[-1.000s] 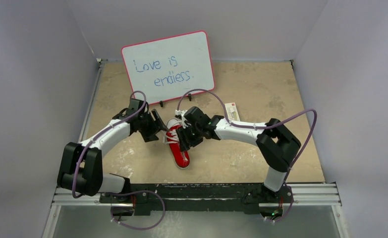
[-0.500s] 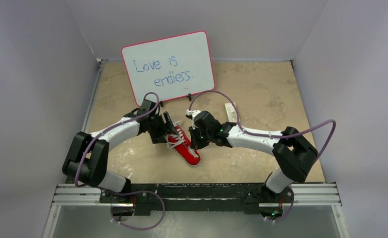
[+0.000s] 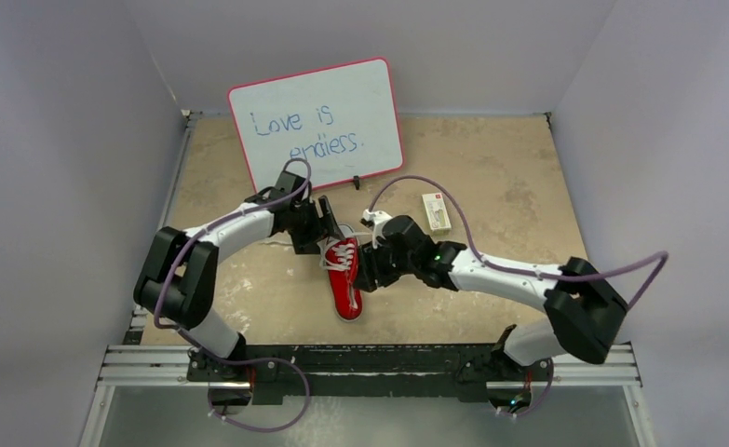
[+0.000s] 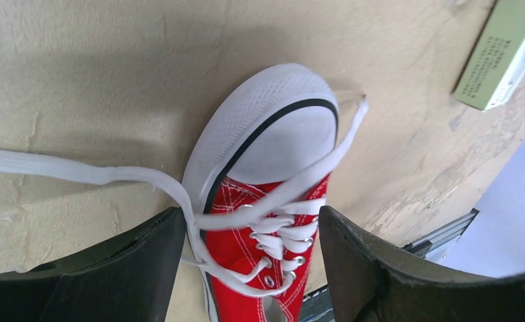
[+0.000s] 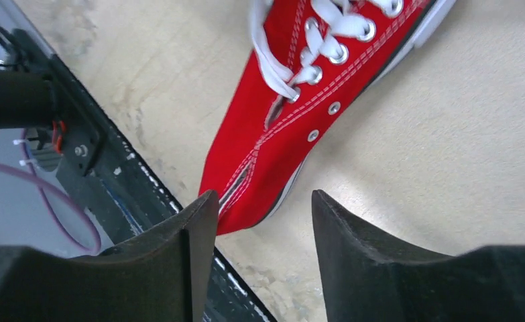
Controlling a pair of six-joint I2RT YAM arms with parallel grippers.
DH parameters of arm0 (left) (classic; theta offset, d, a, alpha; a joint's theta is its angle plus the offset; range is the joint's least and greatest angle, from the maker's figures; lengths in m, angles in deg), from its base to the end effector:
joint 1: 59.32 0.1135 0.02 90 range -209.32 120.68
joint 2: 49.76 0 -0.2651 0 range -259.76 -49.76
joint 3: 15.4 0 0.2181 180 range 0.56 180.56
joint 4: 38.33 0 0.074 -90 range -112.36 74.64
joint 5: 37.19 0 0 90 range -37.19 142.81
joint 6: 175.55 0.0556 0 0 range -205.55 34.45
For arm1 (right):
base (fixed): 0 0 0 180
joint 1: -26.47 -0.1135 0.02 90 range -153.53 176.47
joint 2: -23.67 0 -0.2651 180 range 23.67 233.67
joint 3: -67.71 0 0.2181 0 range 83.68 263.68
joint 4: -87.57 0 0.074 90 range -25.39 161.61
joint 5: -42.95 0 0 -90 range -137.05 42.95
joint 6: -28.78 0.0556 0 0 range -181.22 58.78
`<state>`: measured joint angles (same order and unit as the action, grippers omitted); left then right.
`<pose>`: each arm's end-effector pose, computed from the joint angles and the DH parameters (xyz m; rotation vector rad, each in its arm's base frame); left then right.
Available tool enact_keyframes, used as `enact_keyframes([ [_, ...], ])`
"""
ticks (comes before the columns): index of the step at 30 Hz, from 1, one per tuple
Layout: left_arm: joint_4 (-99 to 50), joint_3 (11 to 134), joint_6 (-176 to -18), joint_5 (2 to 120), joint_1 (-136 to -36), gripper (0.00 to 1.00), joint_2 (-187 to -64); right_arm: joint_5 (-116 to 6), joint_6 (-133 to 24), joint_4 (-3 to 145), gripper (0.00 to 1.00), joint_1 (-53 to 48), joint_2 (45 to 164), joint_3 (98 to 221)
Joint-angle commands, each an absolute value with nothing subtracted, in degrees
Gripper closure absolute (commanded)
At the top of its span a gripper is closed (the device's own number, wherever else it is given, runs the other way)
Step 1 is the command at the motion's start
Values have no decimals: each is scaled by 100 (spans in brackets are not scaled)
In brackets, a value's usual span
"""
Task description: Tie the shoes
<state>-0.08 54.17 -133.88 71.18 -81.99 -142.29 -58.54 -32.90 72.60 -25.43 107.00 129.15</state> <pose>0.2641 -0.1293 0.1822 -0.5103 2.7659 -0.7888 0.1729 0.2385 0.2184 -0.6042 2.3080 0.9511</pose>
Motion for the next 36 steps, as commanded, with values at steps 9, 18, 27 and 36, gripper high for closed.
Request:
enact_keyframes([
  [9, 1375, 5804, -12174, 6695, -7636, 28, -13317, -5958, -6782, 7636, 34, -1361, 10565, 13482],
  [18, 1188, 5650, -12398, 6783, -7619, 29, -13315, -6234, -9209, 7569, 35, -1360, 12247, 14456],
  [27, 1245, 5583, -12304, 6681, -7531, 30, -13374, -5776, -8491, 7692, 80, -1359, 12800, 14874],
  [36, 1036, 5514, -12125, 6671, -7524, 23, -13058, -5315, -6415, 6177, 100, -1351, 10937, 14565],
])
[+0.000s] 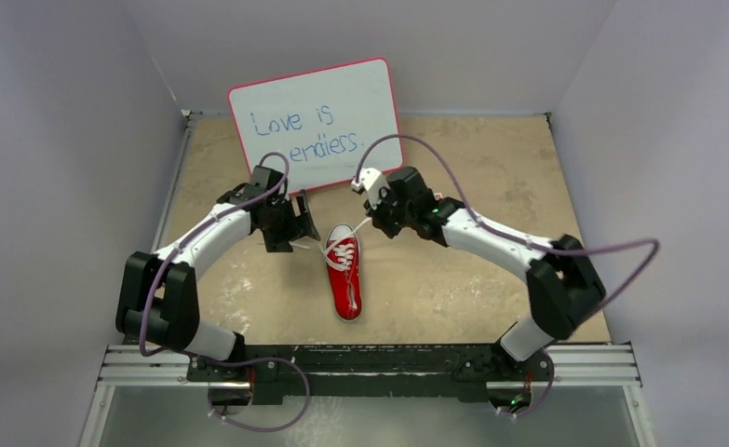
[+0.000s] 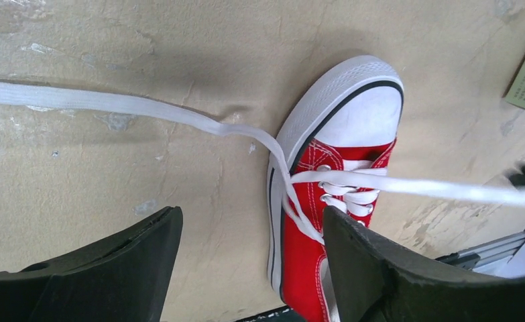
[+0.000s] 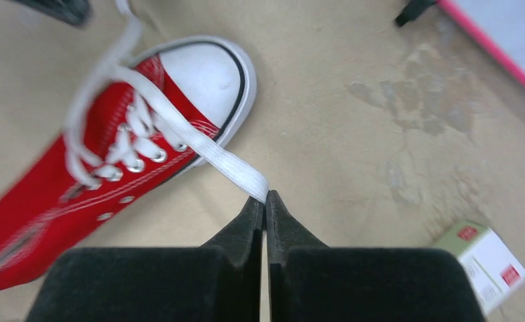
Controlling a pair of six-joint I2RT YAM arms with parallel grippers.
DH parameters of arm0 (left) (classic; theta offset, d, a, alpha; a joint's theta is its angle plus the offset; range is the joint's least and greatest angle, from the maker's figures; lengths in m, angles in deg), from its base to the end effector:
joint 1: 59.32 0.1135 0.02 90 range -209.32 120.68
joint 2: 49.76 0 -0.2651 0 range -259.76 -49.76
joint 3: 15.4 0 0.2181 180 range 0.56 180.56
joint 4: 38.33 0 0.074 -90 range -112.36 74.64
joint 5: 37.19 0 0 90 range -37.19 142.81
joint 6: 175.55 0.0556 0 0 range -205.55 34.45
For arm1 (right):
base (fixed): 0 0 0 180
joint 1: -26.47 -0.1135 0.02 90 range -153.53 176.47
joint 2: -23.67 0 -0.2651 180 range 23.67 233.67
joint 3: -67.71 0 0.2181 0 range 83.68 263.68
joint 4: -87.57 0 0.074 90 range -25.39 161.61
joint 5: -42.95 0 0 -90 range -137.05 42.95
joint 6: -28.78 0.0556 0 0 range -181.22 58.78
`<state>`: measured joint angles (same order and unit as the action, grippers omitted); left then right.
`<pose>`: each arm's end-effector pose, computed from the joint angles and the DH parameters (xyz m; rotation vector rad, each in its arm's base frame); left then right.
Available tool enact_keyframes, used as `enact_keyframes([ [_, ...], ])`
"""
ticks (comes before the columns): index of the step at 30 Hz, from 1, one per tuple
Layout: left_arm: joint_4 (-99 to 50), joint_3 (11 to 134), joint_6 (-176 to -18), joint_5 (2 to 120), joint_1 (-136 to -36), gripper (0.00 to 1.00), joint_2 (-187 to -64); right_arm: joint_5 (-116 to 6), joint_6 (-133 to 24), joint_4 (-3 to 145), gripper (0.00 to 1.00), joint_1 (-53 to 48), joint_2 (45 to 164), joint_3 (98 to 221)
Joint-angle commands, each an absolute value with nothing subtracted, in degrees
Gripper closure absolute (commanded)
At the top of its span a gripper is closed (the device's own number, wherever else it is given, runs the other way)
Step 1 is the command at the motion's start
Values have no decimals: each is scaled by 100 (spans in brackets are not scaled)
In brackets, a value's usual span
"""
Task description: Tie the shoes
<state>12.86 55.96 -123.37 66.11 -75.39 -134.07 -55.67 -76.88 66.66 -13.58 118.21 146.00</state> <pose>0.2484 -0.0849 0.2131 -0.4524 2.7500 -0.5794 0.2650 0.2336 0.2388 -1.1202 1.9403 0.3999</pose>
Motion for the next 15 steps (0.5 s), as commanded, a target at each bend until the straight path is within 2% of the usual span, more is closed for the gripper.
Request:
enact_keyframes([
  [1, 1018, 5466, -12065, 6666, -7561, 22, -13013, -5292, -6089, 6102, 100, -1350, 10811, 14542],
  [7, 1052, 5428, -11866, 6704, -7806, 27, -12945, -5653, -5085, 6114, 100, -1305, 10582, 14704],
  [13, 461, 5308, -11941, 7280, -8005, 24, -13042, -5860, -4696, 5472, 100, -1055, 10550, 15102],
  [14, 295, 5283, -12076, 7427, -8006, 25, -13085, -5910, -4685, 5393, 100, -1059, 10492, 15112],
  [15, 4, 5248, -12284, 7712, -8005, 32, -13145, -5966, -4653, 5309, 100, -1056, 10419, 15097],
])
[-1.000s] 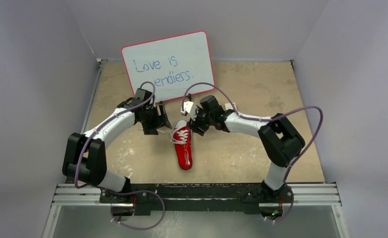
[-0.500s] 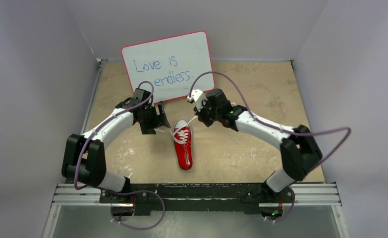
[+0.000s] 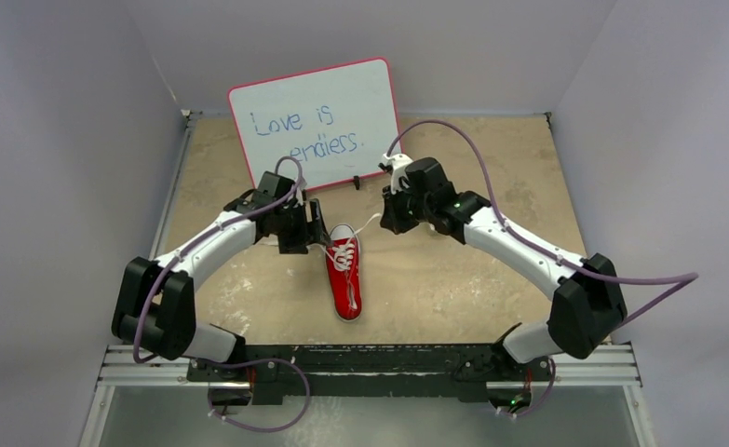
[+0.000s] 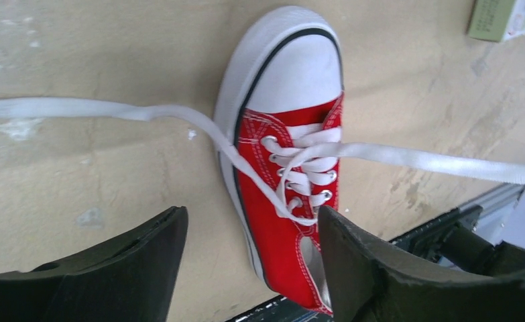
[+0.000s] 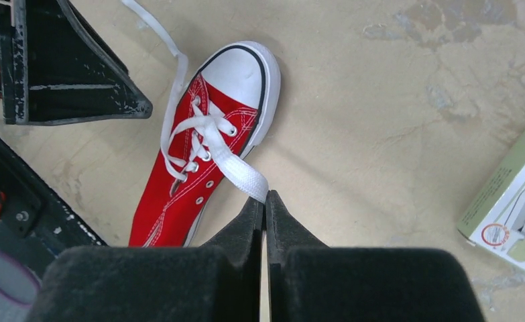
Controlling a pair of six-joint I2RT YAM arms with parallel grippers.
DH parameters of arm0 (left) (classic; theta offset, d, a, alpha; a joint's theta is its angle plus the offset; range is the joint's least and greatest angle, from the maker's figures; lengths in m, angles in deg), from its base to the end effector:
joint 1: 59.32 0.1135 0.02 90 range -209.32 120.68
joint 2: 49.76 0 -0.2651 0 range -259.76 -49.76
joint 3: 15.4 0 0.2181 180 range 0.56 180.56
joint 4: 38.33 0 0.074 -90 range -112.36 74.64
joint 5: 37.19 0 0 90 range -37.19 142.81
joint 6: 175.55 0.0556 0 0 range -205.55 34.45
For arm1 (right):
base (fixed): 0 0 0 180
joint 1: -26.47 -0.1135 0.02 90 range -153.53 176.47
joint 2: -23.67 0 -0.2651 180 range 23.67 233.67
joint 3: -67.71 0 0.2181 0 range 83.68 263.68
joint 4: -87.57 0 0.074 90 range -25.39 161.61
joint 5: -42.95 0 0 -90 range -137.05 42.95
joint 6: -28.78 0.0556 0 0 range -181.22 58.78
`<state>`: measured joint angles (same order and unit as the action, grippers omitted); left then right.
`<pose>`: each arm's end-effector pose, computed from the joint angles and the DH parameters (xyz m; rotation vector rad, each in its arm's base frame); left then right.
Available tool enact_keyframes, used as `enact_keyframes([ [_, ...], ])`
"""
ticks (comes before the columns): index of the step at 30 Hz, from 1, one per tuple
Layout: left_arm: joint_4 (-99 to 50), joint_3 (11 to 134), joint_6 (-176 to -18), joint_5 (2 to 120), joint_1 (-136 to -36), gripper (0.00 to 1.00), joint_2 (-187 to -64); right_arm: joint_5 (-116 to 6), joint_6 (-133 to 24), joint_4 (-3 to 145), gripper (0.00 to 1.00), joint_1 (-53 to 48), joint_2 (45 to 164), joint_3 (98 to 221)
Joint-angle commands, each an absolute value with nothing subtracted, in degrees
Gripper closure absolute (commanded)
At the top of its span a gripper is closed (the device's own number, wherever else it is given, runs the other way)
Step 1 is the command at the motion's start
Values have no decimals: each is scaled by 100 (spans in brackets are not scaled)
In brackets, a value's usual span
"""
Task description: Tie the shoes
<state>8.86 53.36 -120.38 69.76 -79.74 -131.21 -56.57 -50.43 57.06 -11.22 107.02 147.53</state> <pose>0.2354 -0.1049 0.2177 -0.2335 2.7184 -0.7000 0.2427 0.1991 0.2913 -0.6147 2.1461 0.6558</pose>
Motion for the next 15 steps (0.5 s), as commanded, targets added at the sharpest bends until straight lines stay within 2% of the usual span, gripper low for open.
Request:
enact_keyframes([
  [1, -126, 5243, -12498, 7821, -8006, 39, -13214, -6023, -4632, 5216, 100, -1055, 10367, 15093],
  [2, -190, 5241, -12679, 7805, -8006, 43, -13251, -6096, -4619, 5116, 100, -1061, 10299, 15058],
  [3, -193, 5228, -12843, 7664, -8006, 41, -13244, -6163, -4588, 5057, 100, -1057, 10222, 15011],
  [6, -34, 5169, -13187, 7120, -8004, 29, -13175, -6424, -4519, 5054, 100, -1061, 9928, 14763],
  [8, -196, 5055, -13374, 7155, -8006, 26, -13243, -6692, -4466, 5306, 100, -1060, 9735, 14538],
  [10, -383, 4990, -13487, 7316, -8006, 27, -13399, -6833, -4358, 5597, 100, -1061, 9577, 14352],
  [15, 197, 5249, -13229, 6949, -8041, 34, -13681, -6850, -4360, 5798, 100, -1059, 9481, 14332],
])
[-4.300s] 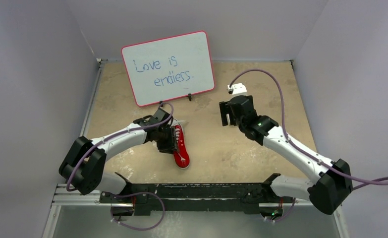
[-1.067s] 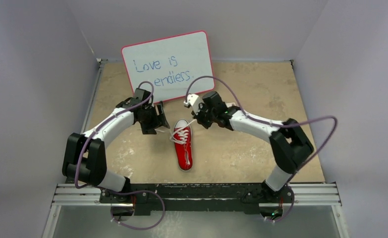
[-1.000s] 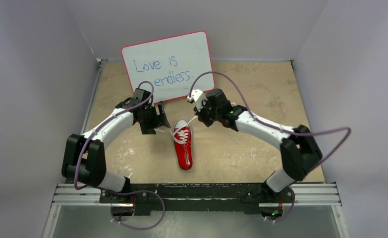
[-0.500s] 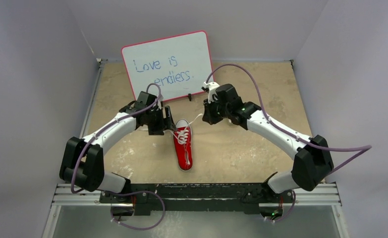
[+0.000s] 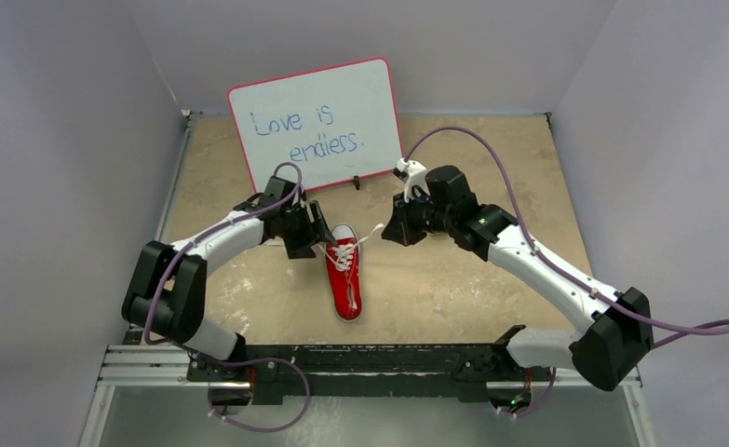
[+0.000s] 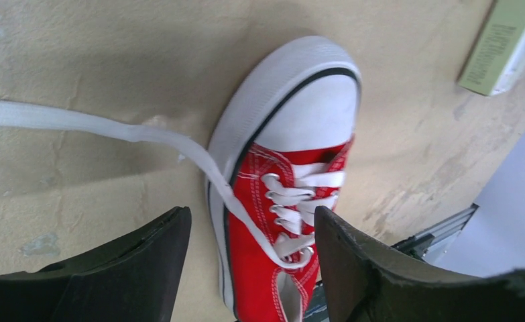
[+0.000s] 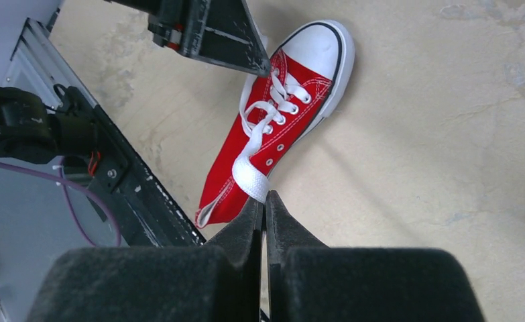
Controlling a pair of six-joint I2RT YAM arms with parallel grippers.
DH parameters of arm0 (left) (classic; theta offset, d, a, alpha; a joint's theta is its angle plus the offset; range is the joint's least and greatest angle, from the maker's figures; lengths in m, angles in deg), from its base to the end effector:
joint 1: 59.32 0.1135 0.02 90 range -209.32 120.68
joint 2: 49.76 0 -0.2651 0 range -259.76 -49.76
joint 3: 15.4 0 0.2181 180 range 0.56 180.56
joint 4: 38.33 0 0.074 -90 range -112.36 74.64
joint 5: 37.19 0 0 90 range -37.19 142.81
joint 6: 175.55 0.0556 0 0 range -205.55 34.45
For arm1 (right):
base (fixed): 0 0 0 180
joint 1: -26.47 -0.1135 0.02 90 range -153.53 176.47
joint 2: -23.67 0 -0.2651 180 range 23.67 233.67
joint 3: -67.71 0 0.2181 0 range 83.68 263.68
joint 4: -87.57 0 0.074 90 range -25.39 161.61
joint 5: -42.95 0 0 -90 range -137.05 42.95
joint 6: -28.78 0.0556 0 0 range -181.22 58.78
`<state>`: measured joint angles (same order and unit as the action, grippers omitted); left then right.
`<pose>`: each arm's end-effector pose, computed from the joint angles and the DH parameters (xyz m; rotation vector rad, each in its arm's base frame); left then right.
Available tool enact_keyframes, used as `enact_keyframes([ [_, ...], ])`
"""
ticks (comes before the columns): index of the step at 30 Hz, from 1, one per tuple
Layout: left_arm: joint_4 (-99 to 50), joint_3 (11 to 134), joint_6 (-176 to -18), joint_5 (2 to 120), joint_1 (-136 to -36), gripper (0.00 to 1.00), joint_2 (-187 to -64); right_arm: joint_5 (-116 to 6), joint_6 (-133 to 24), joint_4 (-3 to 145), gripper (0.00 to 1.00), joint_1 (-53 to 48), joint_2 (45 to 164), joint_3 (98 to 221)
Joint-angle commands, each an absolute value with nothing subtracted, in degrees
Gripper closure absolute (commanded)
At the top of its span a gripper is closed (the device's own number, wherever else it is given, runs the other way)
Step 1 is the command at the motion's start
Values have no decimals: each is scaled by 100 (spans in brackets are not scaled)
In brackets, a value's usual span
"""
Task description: Tie the shoes
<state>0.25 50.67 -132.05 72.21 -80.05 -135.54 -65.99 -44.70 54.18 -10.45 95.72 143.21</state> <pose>0.2481 -0.1136 0.1968 -0.4827 2.7085 -0.8232 0.2016 0.1740 0.3156 -0.5940 2.1121 0.8930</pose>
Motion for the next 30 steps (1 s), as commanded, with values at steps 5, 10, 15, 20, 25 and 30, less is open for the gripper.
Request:
enact_keyframes([
  [5, -114, 4913, -13514, 7084, -8147, 47, -13872, -6930, -4474, 5824, 100, -1061, 9600, 14407],
  [10, 77, 4993, -13474, 6909, -8266, 75, -13844, -6960, -4554, 5666, 100, -1055, 9651, 14536],
  [15, 380, 4958, -13536, 7398, -8308, 97, -13370, -7314, -4670, 5782, 100, -1059, 9411, 14445],
  [20, 643, 4966, -13846, 7804, -8707, 100, -13007, -7340, -4421, 6149, 100, -1041, 9277, 14379],
  [25, -323, 4236, -15014, 8057, -8788, 100, -12468, -7317, -3747, 7047, 100, -755, 9434, 14239],
  [30, 42, 4060, -15018, 7696, -8806, 100, -12156, -7688, -3890, 6707, 100, -658, 9895, 14608],
])
